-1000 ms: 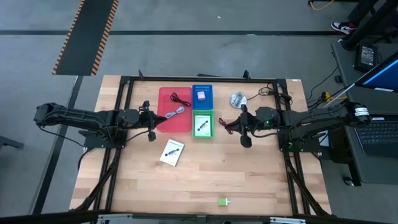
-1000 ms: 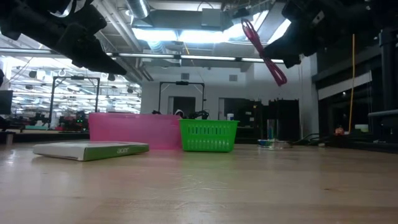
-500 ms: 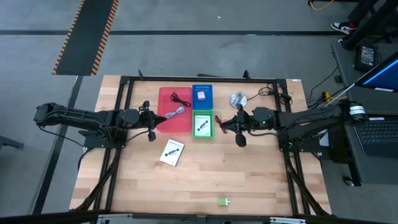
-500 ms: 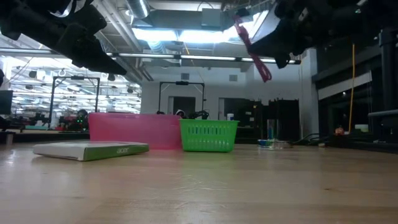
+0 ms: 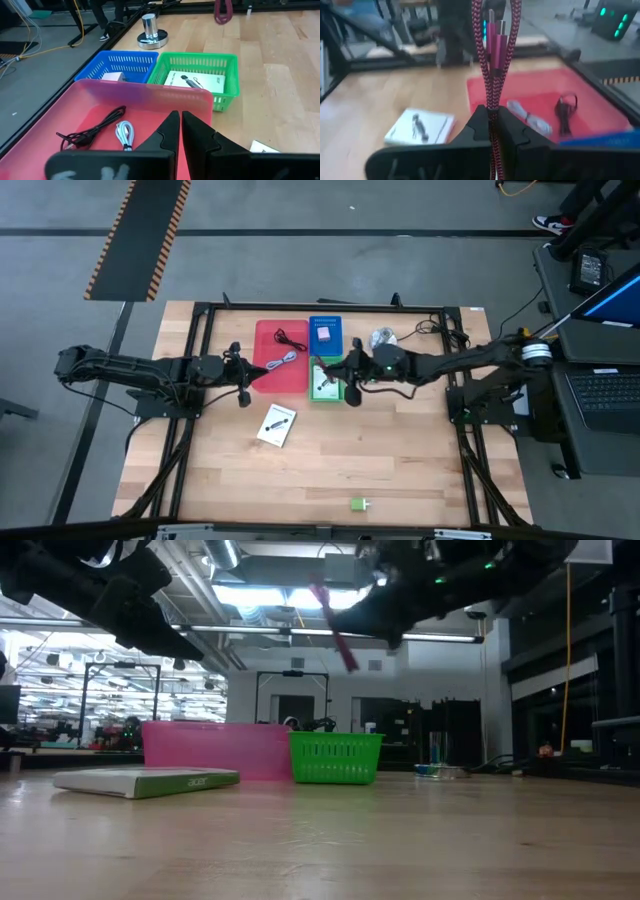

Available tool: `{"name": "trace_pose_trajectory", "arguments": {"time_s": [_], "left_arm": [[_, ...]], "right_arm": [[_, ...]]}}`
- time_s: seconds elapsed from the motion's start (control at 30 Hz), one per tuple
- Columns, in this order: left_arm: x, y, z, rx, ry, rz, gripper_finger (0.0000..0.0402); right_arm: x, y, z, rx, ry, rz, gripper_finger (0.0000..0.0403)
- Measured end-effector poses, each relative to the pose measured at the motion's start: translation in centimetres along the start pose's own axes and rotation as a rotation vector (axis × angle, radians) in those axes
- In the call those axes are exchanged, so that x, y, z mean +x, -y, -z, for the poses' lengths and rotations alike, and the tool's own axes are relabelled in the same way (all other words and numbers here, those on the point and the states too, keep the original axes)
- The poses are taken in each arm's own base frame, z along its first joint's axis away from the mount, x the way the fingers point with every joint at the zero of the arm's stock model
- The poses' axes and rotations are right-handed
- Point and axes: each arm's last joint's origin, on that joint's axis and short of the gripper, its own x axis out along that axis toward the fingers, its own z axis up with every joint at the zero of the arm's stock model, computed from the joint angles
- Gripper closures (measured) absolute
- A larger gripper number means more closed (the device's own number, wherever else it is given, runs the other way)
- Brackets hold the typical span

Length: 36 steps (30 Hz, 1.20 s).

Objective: Pick and place items into bin
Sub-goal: Put the red charger cable into the red bin

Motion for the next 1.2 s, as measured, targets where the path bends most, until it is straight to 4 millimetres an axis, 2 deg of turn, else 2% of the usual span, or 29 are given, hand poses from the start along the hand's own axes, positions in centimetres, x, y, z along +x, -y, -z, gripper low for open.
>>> {"name": "trace_pose_trajectory", "arguments": {"time_s": [0.17,0.43,0.57,0.83,0.97,1.07,1.2], "left_arm": [[0.0,0.1,0.0,-0.002,-0.001,0.020,0.0386],[0.0,0.2,0.1,0.010,-0.013,0.063,0.0386],[0.0,0.2,0.3,0.027,-0.030,0.065,0.0386],[0.0,0.2,0.3,0.027,-0.033,0.079,0.0387],[0.0,0.3,0.3,0.026,-0.032,0.103,0.0386],[0.0,0.3,0.3,0.026,-0.032,0.118,0.0386],[0.0,0.3,0.3,0.026,-0.032,0.121,0.0387]], "right_arm": [[2.7,0.5,0.1,-0.020,0.022,0.015,0.0403],[7.2,0.3,-1.4,-0.099,0.014,-0.035,0.0403],[9.3,0.8,-1.9,-0.096,-0.010,-0.020,0.0403],[13.0,1.7,-3.1,-0.089,-0.198,-0.049,0.0403],[14.0,1.8,-4.1,-0.135,-0.270,-0.035,0.0403],[14.0,1.9,-5.2,-0.142,-0.297,-0.015,0.0403],[13.8,2.1,-5.5,-0.141,-0.349,0.002,0.0403]]}}
